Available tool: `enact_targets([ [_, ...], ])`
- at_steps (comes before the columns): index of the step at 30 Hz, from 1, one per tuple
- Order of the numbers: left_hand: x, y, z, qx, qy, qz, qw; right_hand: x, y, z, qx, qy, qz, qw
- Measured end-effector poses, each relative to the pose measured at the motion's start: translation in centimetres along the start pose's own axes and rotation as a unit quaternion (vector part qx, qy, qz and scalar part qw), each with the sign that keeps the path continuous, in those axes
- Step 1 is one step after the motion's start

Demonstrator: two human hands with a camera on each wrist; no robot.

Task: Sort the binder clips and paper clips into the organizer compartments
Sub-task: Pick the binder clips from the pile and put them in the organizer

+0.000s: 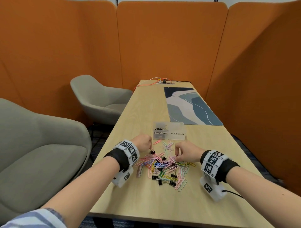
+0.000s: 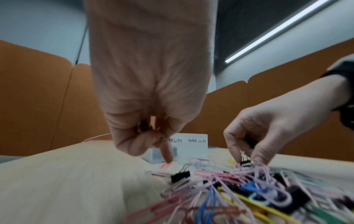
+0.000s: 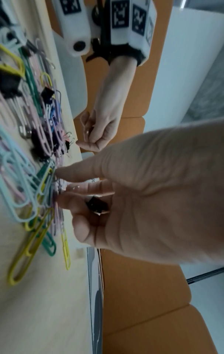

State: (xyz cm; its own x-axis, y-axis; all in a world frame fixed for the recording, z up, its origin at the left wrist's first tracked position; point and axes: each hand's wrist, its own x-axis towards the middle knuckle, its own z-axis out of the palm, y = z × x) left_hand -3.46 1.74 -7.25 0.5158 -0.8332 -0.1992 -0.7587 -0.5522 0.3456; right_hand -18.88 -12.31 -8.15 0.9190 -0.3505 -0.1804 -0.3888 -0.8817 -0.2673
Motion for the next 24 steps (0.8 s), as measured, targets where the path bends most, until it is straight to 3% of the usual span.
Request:
enact_targets([
  [5,0.7,-0.1,1.2,0.068,0.002,-0.014,0.998,0.5,0.3,-0.1,-0.009,-0.01,-0.002,1.0],
  [9,1.0,-0.1,1.6,0.059,0.021,0.005,0.998,0.5,0.5,-0.8,-0.007,-0.015,-0.002,1.0],
  [14,0.9,0.4,1.4,0.081,0.019,0.021,0.996,1.1,0.4,-2.8,0.122,-0.002,0.034,0.992],
  [20,1.0,0.3,0.5,0.1,-0.004,0.032,0.994,3.8,-0.5,-4.9,0.384,0.012,0.11,0.917],
  [24,1.6,0.0,-1.1,0.046,-0.009,0.038,0.998,7.2,-1.7,-6.2,0.441,0.067,0.143,0.884],
])
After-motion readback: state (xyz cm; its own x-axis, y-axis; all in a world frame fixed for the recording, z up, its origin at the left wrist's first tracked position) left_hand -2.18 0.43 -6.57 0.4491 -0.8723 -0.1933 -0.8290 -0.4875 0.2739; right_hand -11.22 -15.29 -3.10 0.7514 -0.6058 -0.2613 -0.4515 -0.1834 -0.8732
